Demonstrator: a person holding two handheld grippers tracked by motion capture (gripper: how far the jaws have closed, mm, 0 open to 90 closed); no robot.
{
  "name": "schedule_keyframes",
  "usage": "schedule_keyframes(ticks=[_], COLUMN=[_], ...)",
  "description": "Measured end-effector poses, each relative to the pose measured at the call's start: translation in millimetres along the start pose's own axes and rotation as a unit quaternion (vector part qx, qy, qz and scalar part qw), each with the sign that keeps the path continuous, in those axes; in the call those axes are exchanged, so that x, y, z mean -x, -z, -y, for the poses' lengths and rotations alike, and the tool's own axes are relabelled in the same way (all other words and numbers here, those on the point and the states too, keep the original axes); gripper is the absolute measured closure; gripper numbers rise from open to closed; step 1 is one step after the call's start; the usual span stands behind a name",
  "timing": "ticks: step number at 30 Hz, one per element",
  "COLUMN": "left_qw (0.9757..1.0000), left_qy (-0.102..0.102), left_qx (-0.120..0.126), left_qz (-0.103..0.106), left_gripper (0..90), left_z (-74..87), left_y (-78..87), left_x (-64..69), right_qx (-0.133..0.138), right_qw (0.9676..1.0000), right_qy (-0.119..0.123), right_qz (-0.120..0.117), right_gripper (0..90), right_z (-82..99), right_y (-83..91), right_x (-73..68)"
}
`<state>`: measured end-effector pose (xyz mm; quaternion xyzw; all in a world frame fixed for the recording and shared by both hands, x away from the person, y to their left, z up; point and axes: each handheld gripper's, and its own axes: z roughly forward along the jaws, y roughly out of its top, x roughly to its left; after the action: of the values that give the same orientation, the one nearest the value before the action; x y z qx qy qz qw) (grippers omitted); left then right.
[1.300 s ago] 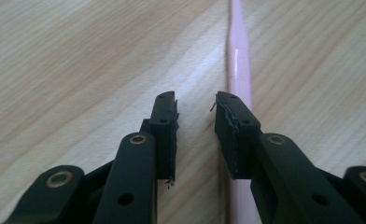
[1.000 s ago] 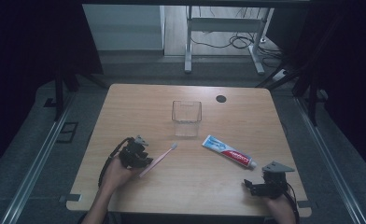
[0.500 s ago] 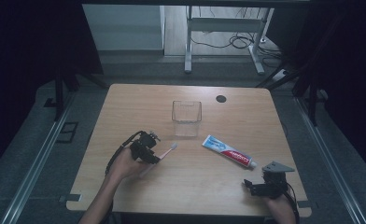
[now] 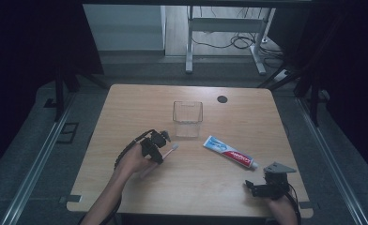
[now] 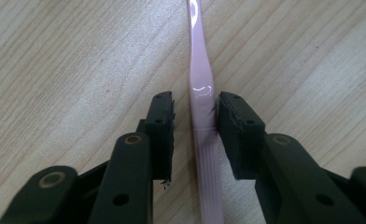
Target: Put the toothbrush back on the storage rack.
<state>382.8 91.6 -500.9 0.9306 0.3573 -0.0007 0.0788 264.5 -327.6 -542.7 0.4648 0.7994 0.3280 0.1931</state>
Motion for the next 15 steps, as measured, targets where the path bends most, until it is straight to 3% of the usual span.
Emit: schedule_keyframes(ticks=[7,15], left_qw=[0.9993,0.9998], left_qy=[0.011,0.010], left_qx=[-0.036,-0.015], left_qz=[-0.006,0.004], left_gripper=[77.8,79.0], left_z=[-8.6,-5.3], left_y=[0.1,0.4], left_x=[-1.2,-2.1], right_qx=[0.000,0.000], right_qw=[1.0000,1.0000], right_qy=[0.000,0.000], right_qz=[0.000,0.000], right_gripper=[0.0,0.0], right_z=[0.0,0.0], right_y=[0.0,0.0], right_x=[0.0,0.0])
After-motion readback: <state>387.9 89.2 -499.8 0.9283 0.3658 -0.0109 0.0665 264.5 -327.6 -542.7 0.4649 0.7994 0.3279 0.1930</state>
